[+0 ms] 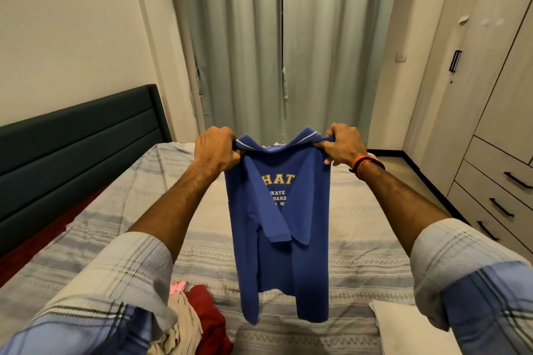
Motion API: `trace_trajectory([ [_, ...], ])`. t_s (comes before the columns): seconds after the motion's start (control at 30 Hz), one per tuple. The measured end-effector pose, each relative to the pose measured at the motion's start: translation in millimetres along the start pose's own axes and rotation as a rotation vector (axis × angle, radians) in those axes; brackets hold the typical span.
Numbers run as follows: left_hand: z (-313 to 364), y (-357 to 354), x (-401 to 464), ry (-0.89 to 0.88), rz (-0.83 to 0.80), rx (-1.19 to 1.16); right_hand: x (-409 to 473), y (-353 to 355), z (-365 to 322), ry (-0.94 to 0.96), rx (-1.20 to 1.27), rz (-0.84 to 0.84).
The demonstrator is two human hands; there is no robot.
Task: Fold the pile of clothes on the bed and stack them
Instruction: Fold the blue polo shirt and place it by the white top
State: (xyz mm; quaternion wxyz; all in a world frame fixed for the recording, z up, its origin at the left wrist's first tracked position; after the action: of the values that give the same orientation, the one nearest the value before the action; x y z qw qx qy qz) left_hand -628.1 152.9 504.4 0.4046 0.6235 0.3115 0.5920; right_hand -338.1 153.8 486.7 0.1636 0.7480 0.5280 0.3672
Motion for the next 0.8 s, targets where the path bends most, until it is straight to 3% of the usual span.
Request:
trace_trajectory([
  [0.13, 8.8, -4.5, -0.3, -0.013, -0.132, 0.075, -2.1, -7.6, -0.8, -0.088, 0.159, -0.014],
  [0.33, 7.2, -21.3, -0.1, -0.009, -0.252, 0.17, 3.1, -6.1, 7.4, -0.15, 0.18, -0.021],
  [0.5, 1.6, -33.4, 0.6, 0.1, -0.359, -0.085, 3.0, -6.0, 8.5, -0.178, 0.224, -0.026],
  [0.67, -3.7, -33.7, 5.8, 0.221, -0.294, -0.291, 0.1, -2.5, 2.4, -0.072, 0.148, -0.058],
  [0.8, -2.5, -32.9, 8.5, 0.191, -0.253, -0.385, -0.4, -3.5, -2.0, 0.075, -0.019, -0.042],
])
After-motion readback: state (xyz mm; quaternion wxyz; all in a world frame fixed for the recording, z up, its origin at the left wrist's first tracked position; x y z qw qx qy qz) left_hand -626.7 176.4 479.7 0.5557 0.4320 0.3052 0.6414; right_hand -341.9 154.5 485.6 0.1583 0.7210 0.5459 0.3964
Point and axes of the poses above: each hand's wrist, its own x-axis towards the middle knuckle, its own y-axis out of the back of the hand, z = x × y, the point moved 6 cm from there along x, towards the middle knuckle, and after that the axes turned 7 degrees about x, right-handed, at the moved point
